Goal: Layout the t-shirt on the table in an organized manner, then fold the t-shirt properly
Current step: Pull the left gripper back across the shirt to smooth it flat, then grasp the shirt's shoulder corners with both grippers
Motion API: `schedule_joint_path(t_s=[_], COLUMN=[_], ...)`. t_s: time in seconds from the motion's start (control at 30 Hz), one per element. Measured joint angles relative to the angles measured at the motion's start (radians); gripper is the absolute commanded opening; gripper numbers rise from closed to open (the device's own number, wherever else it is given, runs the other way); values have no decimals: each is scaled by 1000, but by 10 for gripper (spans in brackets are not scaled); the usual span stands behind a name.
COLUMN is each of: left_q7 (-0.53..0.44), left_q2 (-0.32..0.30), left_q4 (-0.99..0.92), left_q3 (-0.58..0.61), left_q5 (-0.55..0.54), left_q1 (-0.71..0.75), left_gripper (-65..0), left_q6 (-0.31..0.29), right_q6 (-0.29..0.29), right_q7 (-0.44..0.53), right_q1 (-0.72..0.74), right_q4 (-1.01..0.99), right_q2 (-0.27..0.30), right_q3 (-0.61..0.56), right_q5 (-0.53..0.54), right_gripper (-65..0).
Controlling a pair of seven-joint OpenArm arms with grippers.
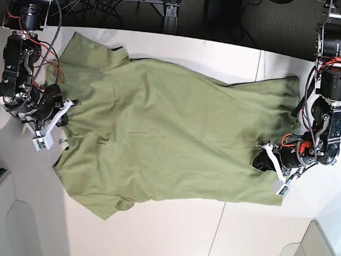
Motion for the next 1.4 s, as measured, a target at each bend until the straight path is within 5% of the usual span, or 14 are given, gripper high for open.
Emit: schedule_joint_path(t_s=[0.27, 0.5, 0.77, 1.07, 1.23, 1.4], left_q7=[182, 256, 270, 270, 332, 357], left_q2=[-97, -171, -304, -295, -229, -132], left_q4=[35, 310, 558, 559, 559, 558], left_q3=[1, 3, -10, -287, -453, -501], left_q5=[-238, -346, -387, -389, -522, -543], left_q1=[18, 161, 420, 616, 712, 793], left_gripper=[-522, -512, -398, -395, -283, -276], left_q6=[-4, -7, -11, -11, -10, -10], right_q6=[-38, -42, 50, 120, 121, 151], right_q7=[0, -18, -119, -182, -196, -230], right_q1=[-2, -8, -95, -325, -398, -449], right_q4=[-1, 14, 102, 227, 248, 248], right_q2=[88, 102, 106, 103, 103, 97], right_q3=[2, 70, 294, 522, 552, 552], right_q5=[35, 154, 327, 482, 504, 583], right_gripper=[-650, -650, -650, -650, -650, -650])
